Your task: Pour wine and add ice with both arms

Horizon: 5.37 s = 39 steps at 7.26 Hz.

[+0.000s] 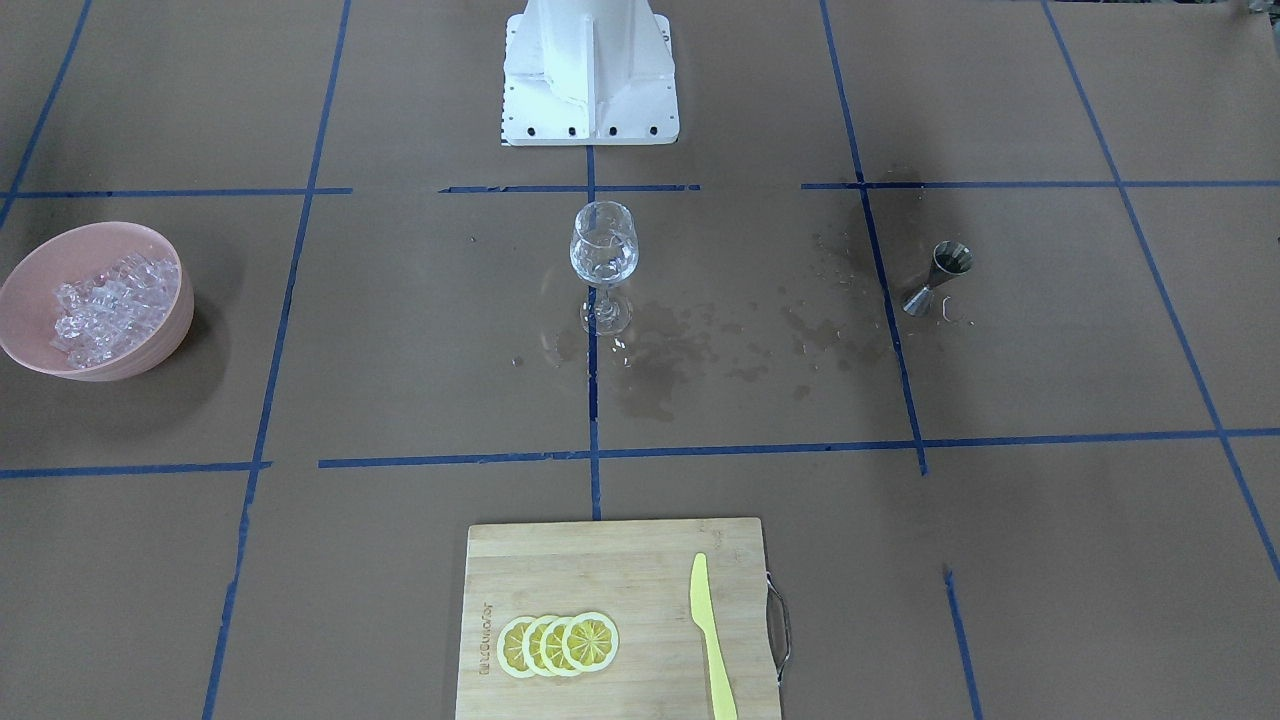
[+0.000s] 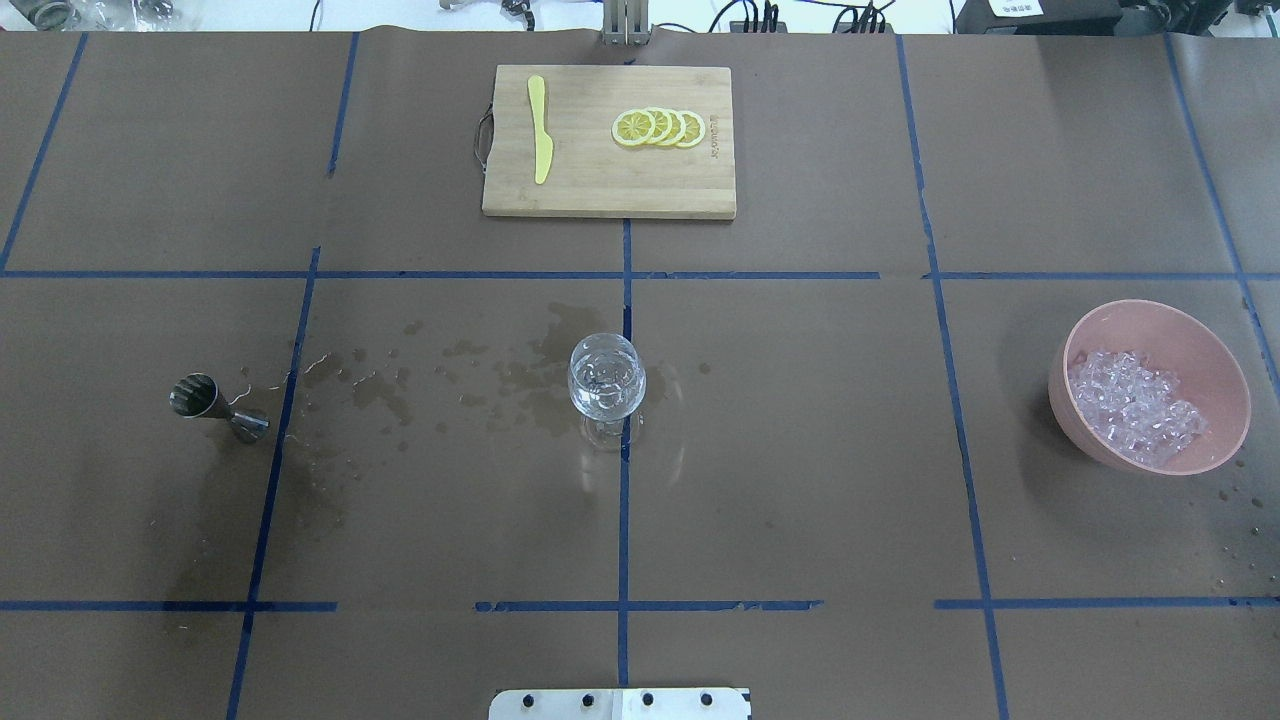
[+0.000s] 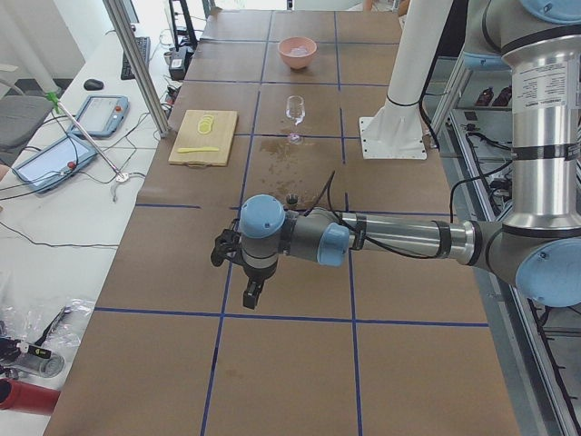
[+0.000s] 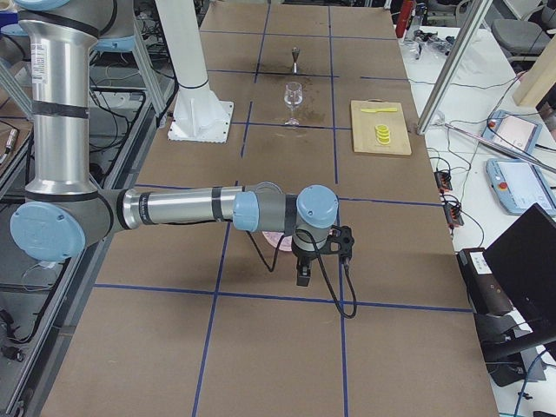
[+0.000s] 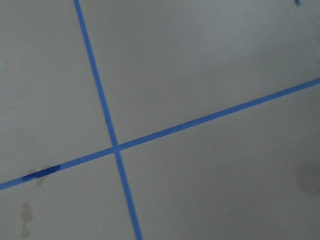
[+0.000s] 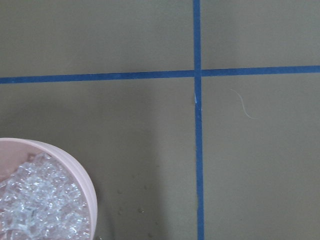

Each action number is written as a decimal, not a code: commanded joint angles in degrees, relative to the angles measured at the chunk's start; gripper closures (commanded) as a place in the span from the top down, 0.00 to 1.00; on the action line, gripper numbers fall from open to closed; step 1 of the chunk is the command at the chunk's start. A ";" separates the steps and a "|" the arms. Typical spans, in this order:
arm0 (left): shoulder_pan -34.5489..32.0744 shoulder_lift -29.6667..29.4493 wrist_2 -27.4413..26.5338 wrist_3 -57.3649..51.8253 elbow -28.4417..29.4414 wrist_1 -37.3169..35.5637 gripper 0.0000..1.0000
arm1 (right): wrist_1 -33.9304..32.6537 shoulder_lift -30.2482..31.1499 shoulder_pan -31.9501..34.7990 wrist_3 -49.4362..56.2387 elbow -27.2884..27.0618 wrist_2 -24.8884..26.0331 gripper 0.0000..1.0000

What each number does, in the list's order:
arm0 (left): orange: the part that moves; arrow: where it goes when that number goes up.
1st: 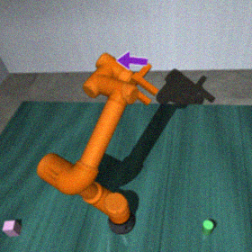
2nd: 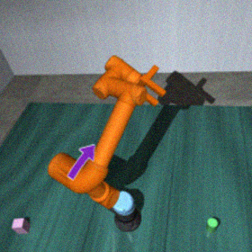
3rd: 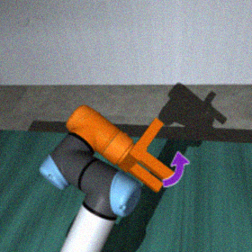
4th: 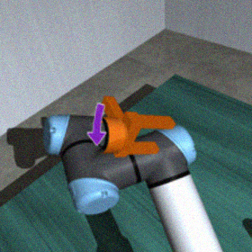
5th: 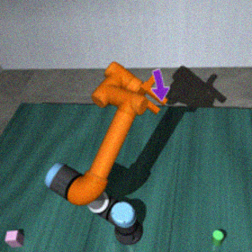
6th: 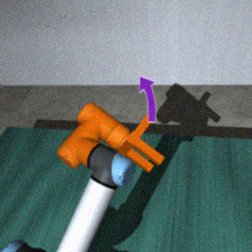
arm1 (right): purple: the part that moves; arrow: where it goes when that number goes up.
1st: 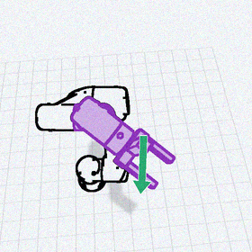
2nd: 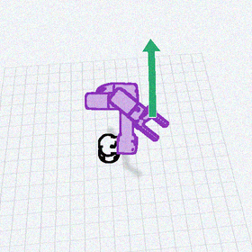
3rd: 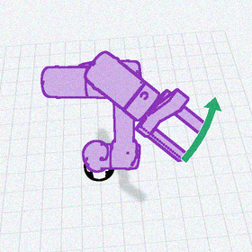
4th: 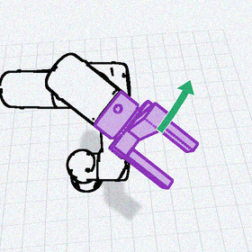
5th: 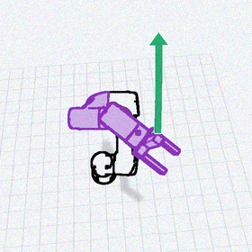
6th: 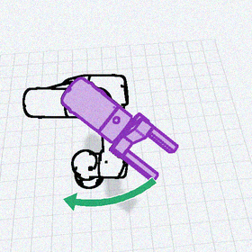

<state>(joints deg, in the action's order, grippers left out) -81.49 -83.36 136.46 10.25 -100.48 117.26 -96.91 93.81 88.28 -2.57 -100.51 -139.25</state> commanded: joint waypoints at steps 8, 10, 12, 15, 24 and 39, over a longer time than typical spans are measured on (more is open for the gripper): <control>60.35 12.87 -76.45 59.71 -14.92 36.02 1.00 | 9.10 0.15 -3.02 -0.33 -0.03 -2.78 1.00; 68.02 13.14 -86.59 60.50 -14.40 35.84 1.00 | 9.10 0.06 -3.02 -0.24 -0.03 -2.61 1.00; 73.47 13.14 -93.80 64.45 -10.63 35.93 1.00 | 9.19 -0.38 -3.02 -0.24 0.75 -2.61 1.00; 76.04 12.88 -99.01 68.68 -7.72 35.93 1.00 | 9.28 -0.47 -3.02 -0.24 0.76 -2.70 1.00; 77.01 2.87 -109.39 68.33 5.45 35.75 0.99 | 9.28 -0.47 -3.02 -0.24 0.58 -2.69 1.00; 76.84 1.27 -113.34 67.98 8.63 35.75 0.53 | 9.37 -0.64 -3.02 -0.16 0.32 -2.52 1.00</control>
<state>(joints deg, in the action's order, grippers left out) -4.66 -82.03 23.83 78.22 -91.95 153.02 -87.54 93.17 85.31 -2.72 -100.18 -141.77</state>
